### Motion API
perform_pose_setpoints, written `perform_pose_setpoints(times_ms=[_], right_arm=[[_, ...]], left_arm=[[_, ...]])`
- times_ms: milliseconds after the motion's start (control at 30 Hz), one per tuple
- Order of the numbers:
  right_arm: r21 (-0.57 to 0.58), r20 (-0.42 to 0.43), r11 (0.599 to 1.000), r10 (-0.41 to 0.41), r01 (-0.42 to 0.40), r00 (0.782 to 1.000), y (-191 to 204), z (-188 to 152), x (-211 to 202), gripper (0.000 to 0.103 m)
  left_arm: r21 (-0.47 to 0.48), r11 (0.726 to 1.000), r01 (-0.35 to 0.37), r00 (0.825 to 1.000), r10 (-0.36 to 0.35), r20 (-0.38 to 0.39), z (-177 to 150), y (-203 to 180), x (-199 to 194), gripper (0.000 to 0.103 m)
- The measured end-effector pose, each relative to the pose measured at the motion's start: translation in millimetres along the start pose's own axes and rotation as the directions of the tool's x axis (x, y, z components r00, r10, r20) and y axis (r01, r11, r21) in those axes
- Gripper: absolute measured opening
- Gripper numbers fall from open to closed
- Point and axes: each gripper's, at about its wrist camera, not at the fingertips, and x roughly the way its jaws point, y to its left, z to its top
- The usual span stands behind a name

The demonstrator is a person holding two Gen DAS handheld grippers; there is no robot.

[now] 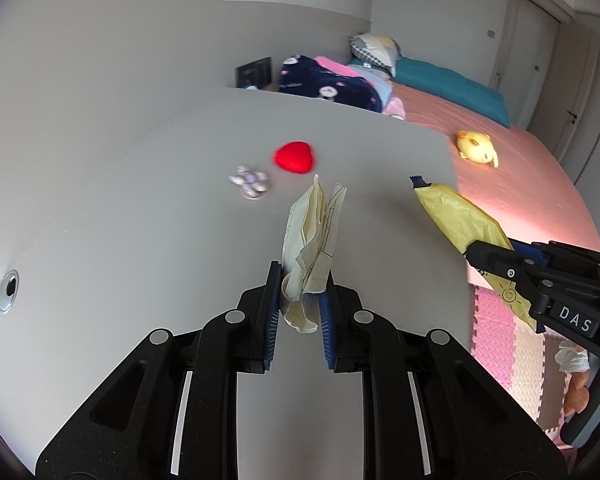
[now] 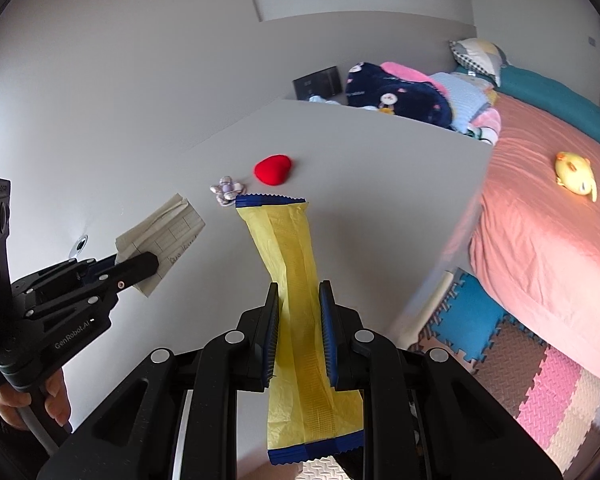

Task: Collect trash
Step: 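Carry the cream cloth and yellow packet off the desk toward the black bin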

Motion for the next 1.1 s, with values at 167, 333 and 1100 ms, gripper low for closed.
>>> perform_pose_setpoints(times_ms=[167,333,1100], right_arm=[[0.028,0.026,1.000,-0.015,0.014,1.000,-19,-12,-23,0.021],[0.051,0.047,0.998,-0.034,0.032,0.998,-35,-24,-42,0.021],[0.207,0.114,0.970,-0.157,0.131,0.981,-118,-68,-114,0.021]], left_arm=[[0.035,0.999,0.023,1.000,-0.023,0.007,-3,-29,-7,0.018],[0.069,0.996,0.054,0.999,-0.054,0.007,-5,-58,-9,0.018],[0.230,0.952,0.204,0.979,-0.198,-0.049,-21,-170,0,0.019]])
